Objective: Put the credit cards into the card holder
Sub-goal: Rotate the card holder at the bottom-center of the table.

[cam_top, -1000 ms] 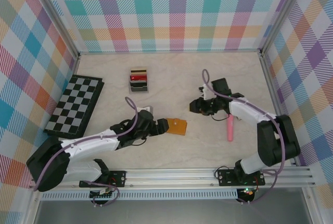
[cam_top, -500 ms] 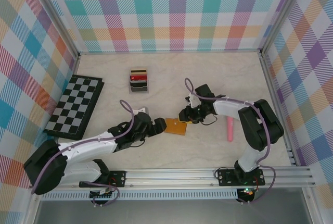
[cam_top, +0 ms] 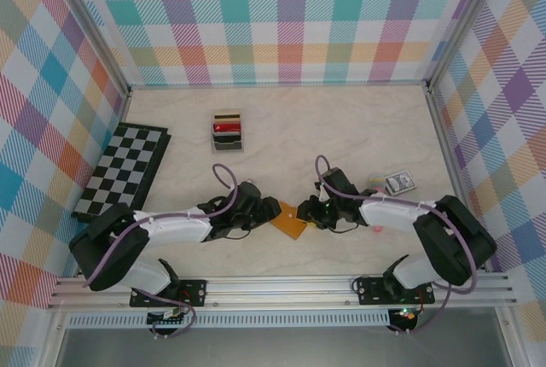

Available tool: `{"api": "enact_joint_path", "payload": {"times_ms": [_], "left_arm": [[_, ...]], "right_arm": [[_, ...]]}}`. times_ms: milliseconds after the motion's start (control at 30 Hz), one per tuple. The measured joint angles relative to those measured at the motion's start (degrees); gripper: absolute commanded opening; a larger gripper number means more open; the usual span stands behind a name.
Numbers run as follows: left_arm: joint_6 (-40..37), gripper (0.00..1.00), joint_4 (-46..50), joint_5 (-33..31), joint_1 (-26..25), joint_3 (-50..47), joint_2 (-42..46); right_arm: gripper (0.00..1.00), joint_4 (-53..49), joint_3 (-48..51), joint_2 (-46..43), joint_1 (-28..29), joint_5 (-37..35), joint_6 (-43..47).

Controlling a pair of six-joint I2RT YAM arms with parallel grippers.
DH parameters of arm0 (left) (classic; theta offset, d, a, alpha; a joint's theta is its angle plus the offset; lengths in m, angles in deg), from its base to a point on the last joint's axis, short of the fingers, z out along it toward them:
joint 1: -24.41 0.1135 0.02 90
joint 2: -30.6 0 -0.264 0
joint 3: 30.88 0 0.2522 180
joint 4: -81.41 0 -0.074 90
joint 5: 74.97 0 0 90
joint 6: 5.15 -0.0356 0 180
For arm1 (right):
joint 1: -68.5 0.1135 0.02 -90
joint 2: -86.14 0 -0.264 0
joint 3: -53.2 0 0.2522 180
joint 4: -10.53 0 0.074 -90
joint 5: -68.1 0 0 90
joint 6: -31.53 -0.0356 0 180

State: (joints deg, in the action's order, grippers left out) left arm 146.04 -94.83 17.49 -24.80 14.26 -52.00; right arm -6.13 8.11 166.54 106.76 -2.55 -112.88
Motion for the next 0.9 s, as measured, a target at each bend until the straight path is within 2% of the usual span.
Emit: {"api": "enact_joint_path", "payload": {"times_ms": [200, 267, 467, 733, 900], "left_arm": [[1.66, 0.52, -2.89, 2.05, 0.00, 1.64, -5.03], [2.08, 0.52, -3.89, 2.80, 0.00, 2.78, -6.40], [2.32, 0.52, -5.99, 4.31, 0.00, 5.38, -10.12], [3.17, 0.52, -8.31, 6.80, 0.24, 11.85, -16.98], [3.76, 0.59, -8.57, 7.10, 0.59, 15.45, -19.34]], "right_arm": [[0.34, -7.17, -1.97, -5.57, -0.33, -5.77, 3.50], [0.30, -9.35, -3.98, -4.66, -1.07, -6.75, 6.43], [0.27, -12.63, -7.45, 0.70, -1.64, -8.66, 11.13], [0.26, -12.66, -3.89, -0.17, -1.90, -9.62, 10.08], [0.29, -10.71, -0.79, -3.28, -1.90, -9.14, 6.91]]}}
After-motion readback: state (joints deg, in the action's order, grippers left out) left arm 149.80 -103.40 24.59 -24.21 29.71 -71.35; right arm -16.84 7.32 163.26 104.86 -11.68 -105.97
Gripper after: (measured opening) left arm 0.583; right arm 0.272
